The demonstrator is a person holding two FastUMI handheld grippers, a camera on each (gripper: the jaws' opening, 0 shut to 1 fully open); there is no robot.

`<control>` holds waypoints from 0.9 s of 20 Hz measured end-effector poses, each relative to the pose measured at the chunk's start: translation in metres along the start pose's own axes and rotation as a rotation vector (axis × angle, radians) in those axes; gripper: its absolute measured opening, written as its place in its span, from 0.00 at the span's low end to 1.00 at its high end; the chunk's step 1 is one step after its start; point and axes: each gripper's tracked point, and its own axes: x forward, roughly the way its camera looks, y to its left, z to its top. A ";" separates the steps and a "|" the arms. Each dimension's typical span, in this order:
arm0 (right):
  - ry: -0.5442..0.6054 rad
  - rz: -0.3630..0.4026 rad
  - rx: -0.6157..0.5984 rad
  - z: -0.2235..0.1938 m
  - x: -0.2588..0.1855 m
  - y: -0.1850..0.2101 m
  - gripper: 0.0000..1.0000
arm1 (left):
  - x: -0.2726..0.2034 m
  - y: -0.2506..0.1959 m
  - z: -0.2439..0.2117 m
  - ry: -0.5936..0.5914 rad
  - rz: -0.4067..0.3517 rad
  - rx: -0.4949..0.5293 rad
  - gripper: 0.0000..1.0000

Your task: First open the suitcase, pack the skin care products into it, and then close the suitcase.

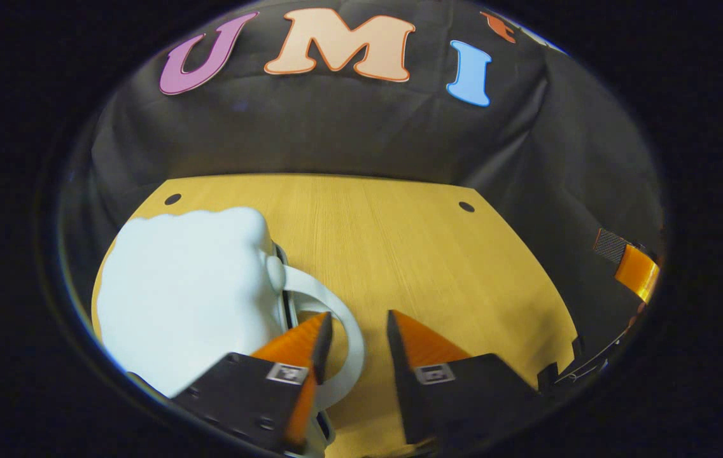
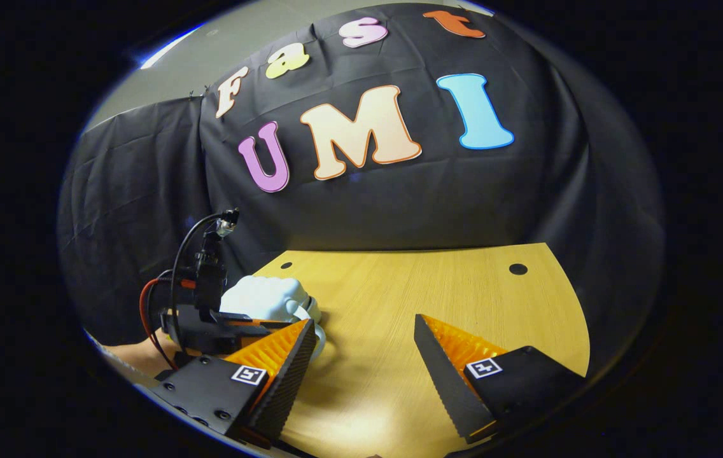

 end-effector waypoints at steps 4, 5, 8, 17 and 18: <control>-0.174 -0.063 -0.079 0.053 -0.012 -0.002 0.98 | -0.045 0.005 0.071 -0.282 0.184 0.028 0.96; -0.247 -0.086 -0.103 0.073 -0.019 0.001 0.98 | -0.066 0.011 0.094 -0.366 0.241 0.048 0.96; -0.433 -0.186 -0.189 0.128 -0.030 0.011 0.97 | -0.114 0.014 0.146 -0.533 0.311 0.155 0.95; -0.548 -0.232 -0.175 0.172 -0.037 0.067 0.94 | -0.144 0.023 0.185 -0.633 0.269 0.172 0.96; -0.554 -0.250 -0.171 0.173 -0.037 0.066 0.97 | -0.144 0.024 0.185 -0.636 0.265 0.169 0.96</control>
